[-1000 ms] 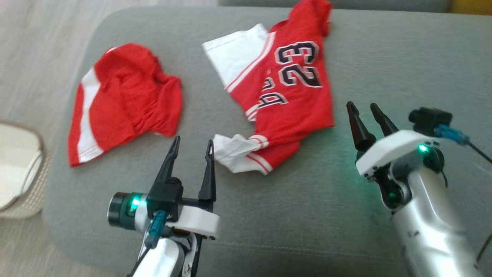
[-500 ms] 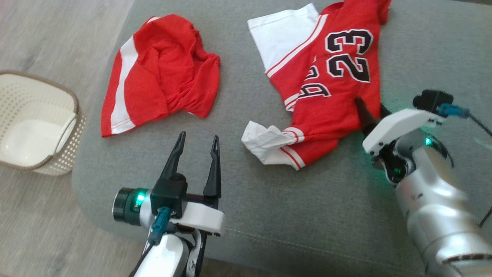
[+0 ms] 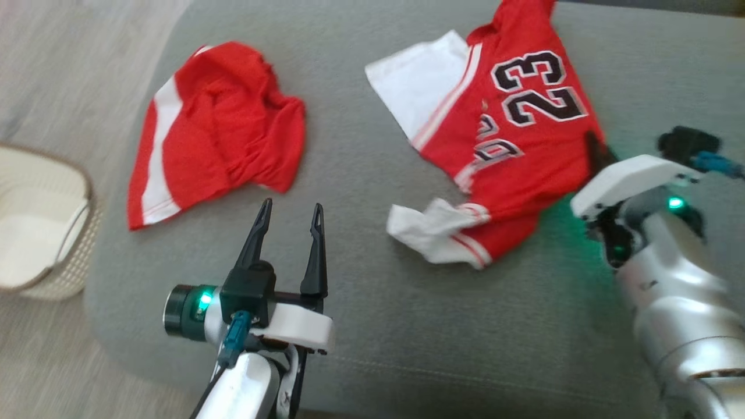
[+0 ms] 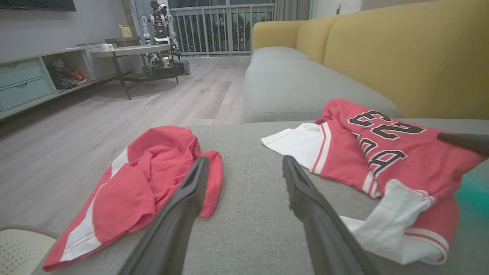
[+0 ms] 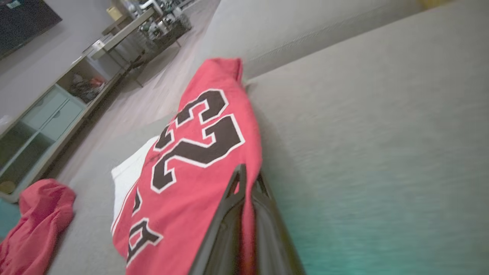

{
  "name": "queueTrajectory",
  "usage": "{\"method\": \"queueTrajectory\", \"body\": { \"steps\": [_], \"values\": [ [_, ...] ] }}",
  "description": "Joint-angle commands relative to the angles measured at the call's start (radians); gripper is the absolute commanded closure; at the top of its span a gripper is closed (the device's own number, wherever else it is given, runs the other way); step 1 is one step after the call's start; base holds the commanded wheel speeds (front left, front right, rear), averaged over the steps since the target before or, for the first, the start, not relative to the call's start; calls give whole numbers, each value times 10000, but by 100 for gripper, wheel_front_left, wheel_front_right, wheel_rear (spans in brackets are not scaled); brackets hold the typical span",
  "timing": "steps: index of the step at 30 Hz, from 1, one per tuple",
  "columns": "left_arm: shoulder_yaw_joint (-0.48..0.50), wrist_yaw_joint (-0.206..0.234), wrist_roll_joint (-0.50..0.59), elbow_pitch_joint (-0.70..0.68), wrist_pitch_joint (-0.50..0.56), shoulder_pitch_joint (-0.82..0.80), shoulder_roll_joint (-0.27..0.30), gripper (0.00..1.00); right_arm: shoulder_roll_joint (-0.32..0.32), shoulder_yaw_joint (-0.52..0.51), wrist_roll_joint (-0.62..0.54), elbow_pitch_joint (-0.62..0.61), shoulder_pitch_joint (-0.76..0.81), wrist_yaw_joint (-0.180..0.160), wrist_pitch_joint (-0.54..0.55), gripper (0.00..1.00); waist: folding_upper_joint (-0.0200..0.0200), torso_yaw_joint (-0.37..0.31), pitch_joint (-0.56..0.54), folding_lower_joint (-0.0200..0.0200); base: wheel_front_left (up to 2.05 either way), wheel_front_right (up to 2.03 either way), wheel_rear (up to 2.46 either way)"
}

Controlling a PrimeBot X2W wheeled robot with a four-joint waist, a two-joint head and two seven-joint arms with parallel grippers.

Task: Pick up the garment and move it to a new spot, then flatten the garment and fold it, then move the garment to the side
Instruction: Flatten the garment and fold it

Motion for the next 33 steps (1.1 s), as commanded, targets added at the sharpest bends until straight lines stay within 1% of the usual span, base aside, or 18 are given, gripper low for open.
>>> {"method": "queueTrajectory", "body": {
  "steps": [1,4,7,10,11,12,14,16,18,21,24,25,26,29,33],
  "values": [
    [323,-14,72,-300,-120,-169,-25,0,-112,120,-93,-317,-403,-4,-171,100,0,-359,-278,0,0,0,0],
    [341,-30,61,-312,-120,-102,-26,0,-624,-90,-602,-304,-531,-4,-378,100,0,-787,-519,0,0,0,0],
    [344,-50,35,-307,-120,-25,-26,0,-1242,-317,-1403,-328,-700,-4,-484,100,0,-1151,-712,0,0,0,0],
    [292,-48,5,-309,-120,18,-26,0,-1907,-647,-2581,-666,-887,-4,-543,100,0,-1373,-814,0,0,0,0],
    [279,-36,-8,-312,-120,26,-27,0,-2010,-735,-3049,-924,-919,-4,-553,100,0,-1415,-829,0,0,0,0],
    [269,-25,-24,-313,-120,30,-27,0,-1977,-789,-3492,-1232,-916,-4,-558,100,0,-1444,-837,0,0,0,0],
    [237,-7,-64,-317,-120,53,-27,0,-1609,-784,-4271,-1898,-783,-4,-563,100,0,-1474,-840,0,0,0,0],
    [188,-12,-98,-296,-120,76,-27,0,-947,-513,-4878,-2521,-503,-4,-531,100,0,-1463,-826,0,0,0,0],
    [142,-29,-117,-269,-120,66,-27,0,-275,-153,-5194,-2938,-134,-4,-261,100,0,-1417,-782,0,0,0,0],
    [70,-71,-143,-207,-120,2,-27,0,176,259,-5537,-3135,498,-4,305,100,0,-1268,-712,0,0,0,0],
    [52,-98,-126,-130,-120,-76,-27,0,376,792,-5627,-2902,978,-4,705,100,0,-1138,-646,0,0,0,0],
    [46,-108,-119,-103,-120,-96,-27,0,399,880,-5682,-2839,1079,-4,705,23,0,-1104,-623,0,0,0,0],
    [42,-120,-118,-85,-120,-120,-27,0,418,885,-5660,-2726,1161,-4,767,0,0,-1073,-597,0,0,0,0],
    [88,-129,-104,-42,-120,-166,-27,0,448,822,-5653,-2621,1255,-4,812,0,0,-1070,-568,0,0,0,0],
    [238,-93,-78,-2,-120,-127,-27,0,465,359,-5407,-3051,1427,-4,563,0,0,-1251,-636,0,0,0,0]
  ]
}}
